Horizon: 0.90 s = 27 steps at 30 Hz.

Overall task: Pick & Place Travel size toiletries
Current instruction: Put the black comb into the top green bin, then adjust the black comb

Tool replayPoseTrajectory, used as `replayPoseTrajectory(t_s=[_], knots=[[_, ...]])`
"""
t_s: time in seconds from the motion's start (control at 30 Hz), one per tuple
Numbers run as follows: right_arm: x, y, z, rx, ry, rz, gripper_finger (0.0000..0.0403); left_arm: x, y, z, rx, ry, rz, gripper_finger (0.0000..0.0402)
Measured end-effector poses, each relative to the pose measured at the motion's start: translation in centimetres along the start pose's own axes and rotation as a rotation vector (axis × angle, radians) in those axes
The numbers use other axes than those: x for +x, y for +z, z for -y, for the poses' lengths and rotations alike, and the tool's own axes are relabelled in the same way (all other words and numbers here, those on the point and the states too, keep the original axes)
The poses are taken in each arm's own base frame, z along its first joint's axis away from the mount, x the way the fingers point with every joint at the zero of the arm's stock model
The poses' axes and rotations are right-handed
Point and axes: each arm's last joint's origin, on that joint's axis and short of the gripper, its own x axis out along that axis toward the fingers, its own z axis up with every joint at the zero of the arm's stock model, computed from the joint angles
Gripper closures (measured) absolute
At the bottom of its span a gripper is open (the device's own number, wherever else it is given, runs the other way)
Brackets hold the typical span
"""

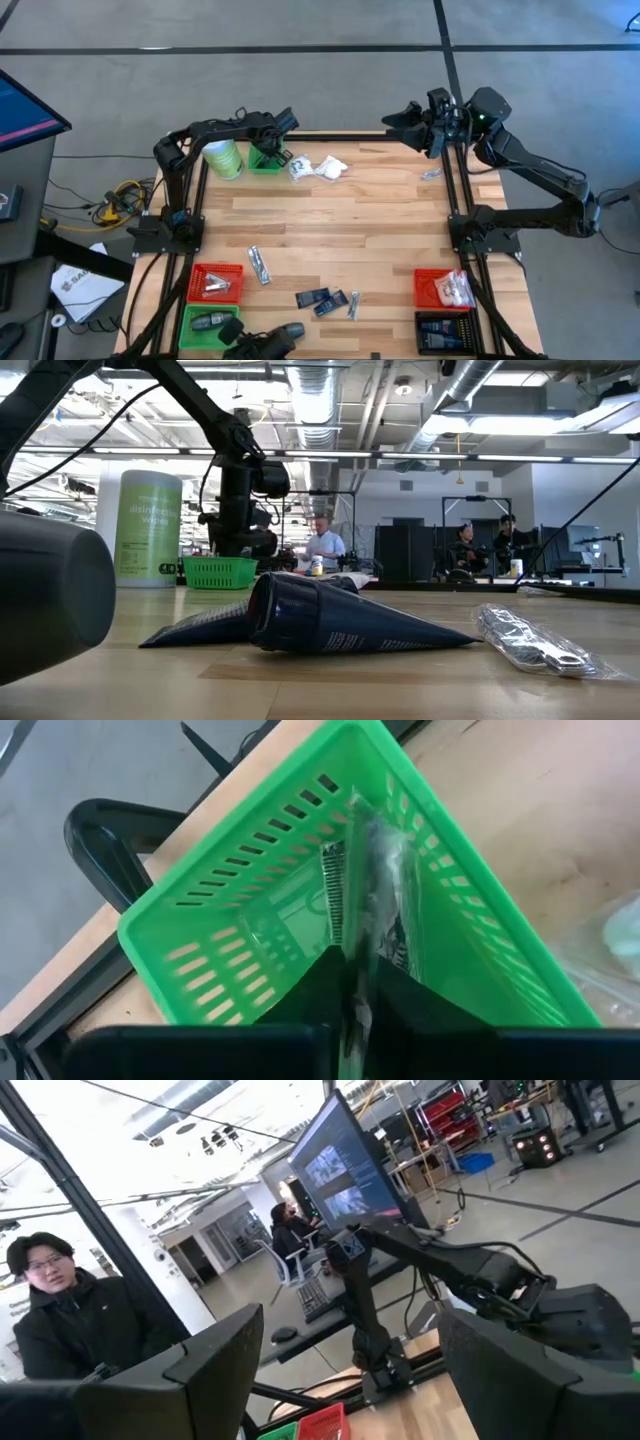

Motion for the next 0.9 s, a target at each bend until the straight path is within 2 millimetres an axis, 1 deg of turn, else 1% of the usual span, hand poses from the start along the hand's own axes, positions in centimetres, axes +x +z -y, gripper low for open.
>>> replayPoseTrajectory(t_s=[0.1, 0.27, 0.4, 0.47, 0.57, 0.7, 0.77, 0.9], knots=[[-0.2, 0.1, 0.2, -0.009, -0.003, 0.000, 0.0112, 0.0, 0.0, 0.0, 0.000, -0.003, -0.002, 0.0352], [-0.2, 0.2, 0.3, -0.018, -0.009, 0.003, 0.0112, -0.3, -0.1, 0.2, 0.007, -0.007, -0.001, 0.0288], [-0.2, 0.2, 0.3, -0.021, -0.008, 0.002, 0.0112, -1.7, -0.1, -0.3, -0.002, 0.008, 0.035, 0.0241], [-0.2, 0.2, 0.3, -0.022, -0.008, 0.002, 0.0112, -2.8, 0.0, -0.8, -0.015, 0.027, 0.073, 0.0226], [-0.2, 0.1, 0.3, -0.031, -0.002, -0.004, 0.0112, -4.6, -0.1, -1.8, -0.045, 0.028, 0.129, 0.0213], [-0.2, 0.1, 0.2, -0.034, 0.011, -0.012, 0.0112, -7.2, -0.3, -2.6, -0.071, -0.011, 0.205, 0.0212], [-0.2, 0.1, 0.3, -0.033, 0.011, -0.014, 0.0112, -8.6, -0.5, -2.6, -0.073, -0.051, 0.246, 0.0216], [-0.2, 0.1, 0.3, -0.032, 0.009, -0.015, 0.0112, -11.5, -1.2, -1.7, -0.051, -0.117, 0.335, 0.0225]])
